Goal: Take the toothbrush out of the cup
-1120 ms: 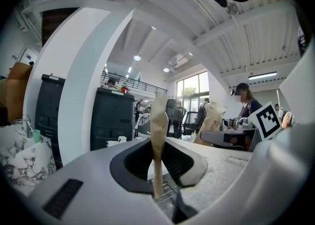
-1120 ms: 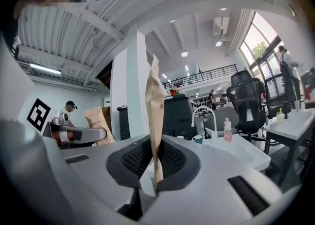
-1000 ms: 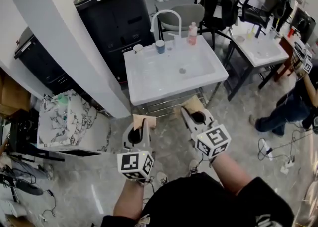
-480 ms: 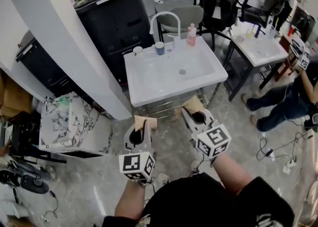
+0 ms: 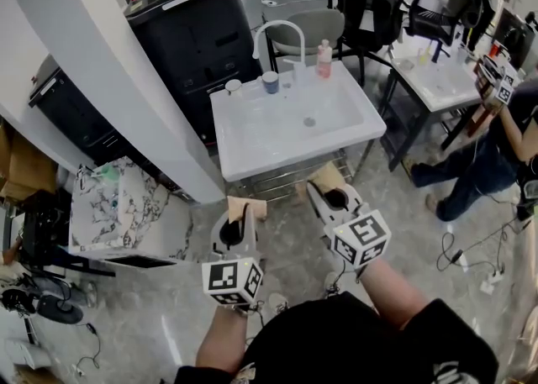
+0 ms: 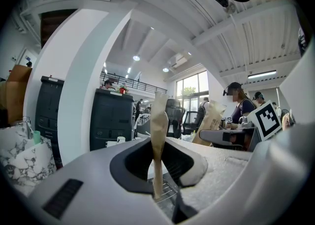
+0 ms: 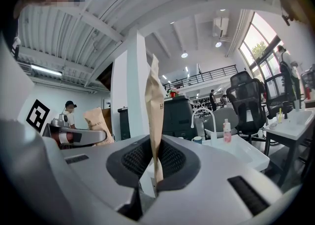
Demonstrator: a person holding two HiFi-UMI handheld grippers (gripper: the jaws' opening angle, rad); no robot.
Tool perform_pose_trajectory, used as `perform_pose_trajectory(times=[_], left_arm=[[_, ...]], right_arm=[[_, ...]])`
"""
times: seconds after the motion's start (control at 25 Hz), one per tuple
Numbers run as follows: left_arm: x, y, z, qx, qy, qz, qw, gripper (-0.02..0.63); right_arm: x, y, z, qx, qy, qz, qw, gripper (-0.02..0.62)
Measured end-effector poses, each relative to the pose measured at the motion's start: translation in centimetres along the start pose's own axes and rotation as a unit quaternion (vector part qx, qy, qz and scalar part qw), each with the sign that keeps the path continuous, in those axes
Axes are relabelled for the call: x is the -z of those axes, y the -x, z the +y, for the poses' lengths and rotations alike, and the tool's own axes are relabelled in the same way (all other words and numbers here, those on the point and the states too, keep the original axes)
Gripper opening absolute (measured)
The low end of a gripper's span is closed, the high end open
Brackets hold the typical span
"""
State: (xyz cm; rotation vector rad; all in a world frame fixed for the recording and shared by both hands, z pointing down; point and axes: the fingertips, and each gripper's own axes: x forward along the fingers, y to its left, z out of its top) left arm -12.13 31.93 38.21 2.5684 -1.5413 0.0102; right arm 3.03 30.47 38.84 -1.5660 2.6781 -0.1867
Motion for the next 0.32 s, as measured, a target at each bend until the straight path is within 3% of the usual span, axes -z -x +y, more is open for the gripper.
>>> perform_pose_trajectory(times=[0.32], left_arm=[[-0.33, -0.14, -0.32, -0.002, 0.000, 0.000, 1.0000, 0.051]], right_arm=[[-0.44, 0.10, -0.24, -0.003, 0.000, 0.000, 1.000, 0.026]])
